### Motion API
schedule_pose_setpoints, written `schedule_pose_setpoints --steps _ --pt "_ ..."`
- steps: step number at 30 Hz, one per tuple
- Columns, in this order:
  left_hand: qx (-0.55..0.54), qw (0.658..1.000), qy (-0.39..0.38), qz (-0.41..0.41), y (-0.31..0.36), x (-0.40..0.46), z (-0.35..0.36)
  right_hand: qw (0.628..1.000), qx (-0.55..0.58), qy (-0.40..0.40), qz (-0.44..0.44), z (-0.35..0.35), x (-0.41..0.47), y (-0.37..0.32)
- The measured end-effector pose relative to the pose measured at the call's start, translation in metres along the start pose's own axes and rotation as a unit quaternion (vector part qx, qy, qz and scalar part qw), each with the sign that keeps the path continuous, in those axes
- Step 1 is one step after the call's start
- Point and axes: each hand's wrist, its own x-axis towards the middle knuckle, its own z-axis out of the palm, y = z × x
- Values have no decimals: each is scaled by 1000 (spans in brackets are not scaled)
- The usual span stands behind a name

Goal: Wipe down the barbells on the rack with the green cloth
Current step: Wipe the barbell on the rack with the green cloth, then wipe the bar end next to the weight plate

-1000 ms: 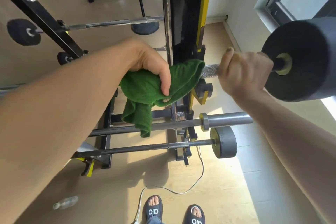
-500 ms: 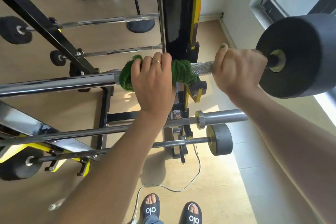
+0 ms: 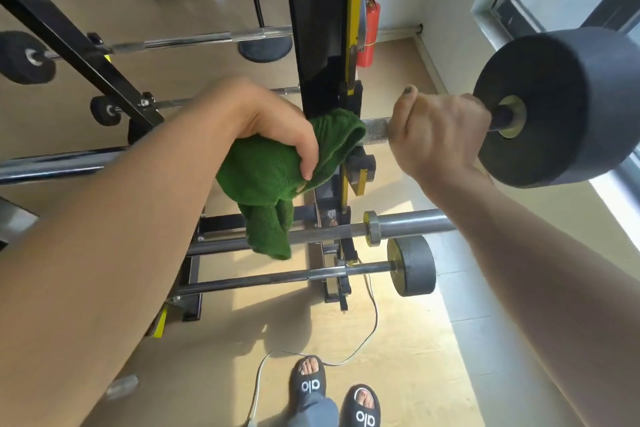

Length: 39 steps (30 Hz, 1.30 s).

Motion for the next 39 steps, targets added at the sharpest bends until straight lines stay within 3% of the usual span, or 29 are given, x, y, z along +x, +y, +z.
schedule_pose_setpoints --steps 3,6,8,10,12,13,15,16,20,22,28,31,34,37,39 --pt "80 987 123 71 -6 8 11 999 14 -50 15 -5 -1 -1" --pt "157 940 281 111 -13 12 26 989 79 -126 -7 -13 0 1" --pt "210 879 408 131 -21 15 42 973 185 -107 83 -28 -6 3" --pt "230 806 516 174 -29 17 59 931 279 -13 234 -46 -17 3" --pt "228 755 570 230 -35 18 71 840 372 11 394 -58 -26 -1" --pt "223 744 577 254 -38 18 74 755 447 -23 479 -61 -26 -3" --pt "215 732 572 300 -46 18 73 534 601 -109 584 -62 -20 -2" --pt "210 727 570 321 -50 16 71 467 644 -141 590 -63 -15 -3" --pt "131 667 620 392 -34 3 62 323 709 -123 614 -63 8 -3" --pt "86 674 601 421 1 1 64 280 722 -114 622 -65 13 -4" --pt "37 756 525 390 71 26 55 421 631 -225 611 -74 3 14" --pt "28 771 501 392 84 21 56 495 581 -162 625 -85 7 11" --pt "-100 757 484 426 89 8 49 620 555 -86 548 -99 8 -2" --pt "-270 729 402 484 100 -10 40 647 612 -55 451 -104 24 -9" --pt "-206 761 350 506 111 -20 38 640 640 -73 420 -95 37 -4"
